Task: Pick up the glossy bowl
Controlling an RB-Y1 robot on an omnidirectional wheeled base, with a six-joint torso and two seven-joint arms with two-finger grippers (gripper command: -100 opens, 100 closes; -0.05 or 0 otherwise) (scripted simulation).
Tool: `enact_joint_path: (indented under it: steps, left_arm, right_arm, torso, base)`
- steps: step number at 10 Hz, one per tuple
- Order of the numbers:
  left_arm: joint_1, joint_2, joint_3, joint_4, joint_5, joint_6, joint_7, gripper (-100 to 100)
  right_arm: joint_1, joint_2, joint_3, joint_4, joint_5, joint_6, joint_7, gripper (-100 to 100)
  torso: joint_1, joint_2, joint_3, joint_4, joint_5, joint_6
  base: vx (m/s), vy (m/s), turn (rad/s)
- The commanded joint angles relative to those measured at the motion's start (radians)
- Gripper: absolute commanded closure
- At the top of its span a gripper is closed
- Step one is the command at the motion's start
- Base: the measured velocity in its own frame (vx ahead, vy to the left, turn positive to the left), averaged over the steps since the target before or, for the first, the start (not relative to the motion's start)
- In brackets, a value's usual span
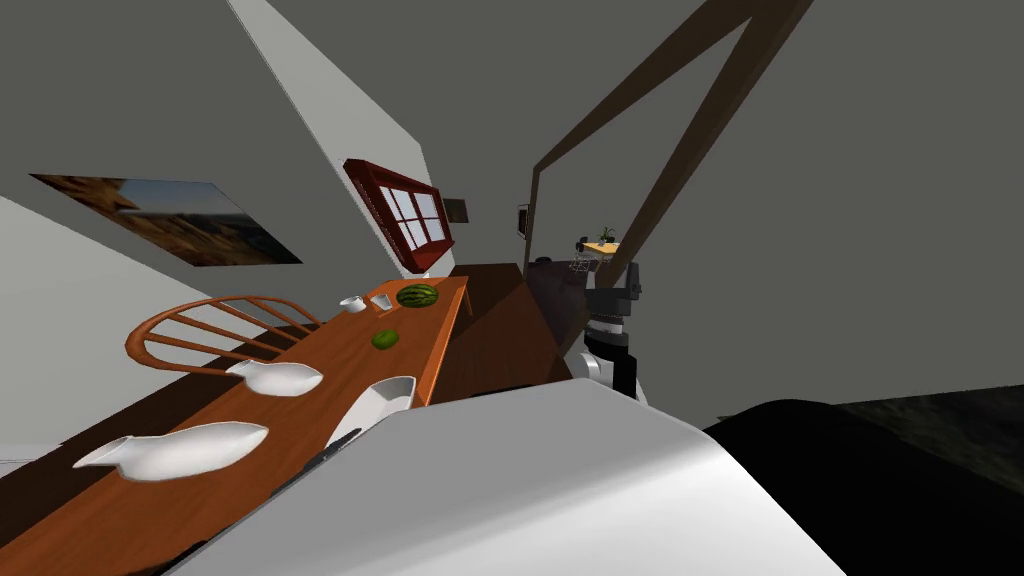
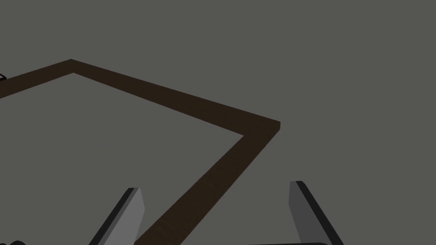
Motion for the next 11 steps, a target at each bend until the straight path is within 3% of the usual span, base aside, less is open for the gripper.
enact_joint_path:
  steps: [1,3,4,5,6,8,9,10,11]
  left_arm:
    - [0.021,0.024,-0.014,0.013,0.016,0.031,0.006,-100]
    - [0.036,0.039,-0.038,0.03,0.027,0.054,0.013,-100]
    - [0.035,0.035,-0.028,0.024,0.023,0.04,0.012,-100]
    - [0.038,0.035,-0.026,0.022,0.024,0.048,0.01,0]
    - [0.009,0.001,-0.038,0.046,0.016,0.061,0.012,-100]
    - [-0.02,-0.033,-0.05,0.07,0.007,0.076,0.013,-100]
    - [-0.011,-0.023,-0.046,0.063,0.01,0.07,0.012,-100]
    - [-0.013,-0.025,-0.046,0.064,0.009,0.072,0.012,100]
    - [-0.012,-0.025,-0.047,0.064,0.009,0.072,0.012,100]
  right_arm:
    - [0.0,0.0,0.0,0.0,0.0,0.0,0.0,0]
    - [0.0,0.0,0.0,0.0,0.0,0.0,0.0,0]
    - [0.0,0.0,0.0,0.0,0.0,0.0,0.0,0]
    - [0.0,0.0,0.0,0.0,0.0,0.0,0.0,0]
    - [0.0,0.0,0.0,0.0,0.0,0.0,0.0,0]
    - [0.0,0.0,0.0,0.0,0.0,0.0,0.0,0]
    - [0.0,0.0,0.0,0.0,0.0,0.0,0.0,0]
    - [0.0,0.0,0.0,0.0,0.0,0.0,0.0,0]
    - [0.0,0.0,0.0,0.0,0.0,0.0,0.0,0]
  torso:
    - [0.0,0.0,0.0,0.0,0.0,0.0]
    - [0.001,0.001,0.0,0.0,0.0,0.0]
    - [0.0,0.001,0.001,0.0,0.0,0.0]
    - [-0.001,0.005,0.003,0.001,0.0,0.0]
    - [0.0,0.008,0.004,0.002,0.0,0.0]
    - [0.001,0.011,0.006,0.003,0.0,0.0]
    - [0.001,0.012,0.007,0.003,0.0,0.0]
    - [0.0,0.011,0.006,0.003,0.0,0.0]
    - [0.0,0.01,0.006,0.003,0.0,0.0]
  base:
    - [0.127,-0.002,-0.052]
    - [0.125,0.007,-0.028]
    - [0.047,-0.004,-0.002]
    - [0.009,0.0,0.0]
    - [-0.012,0.006,-0.143]
    - [-0.028,0.015,-0.113]
    - [-0.012,0.007,-0.016]
    - [0.0,0.0,0.0]
    - [-0.006,0.0,0.011]
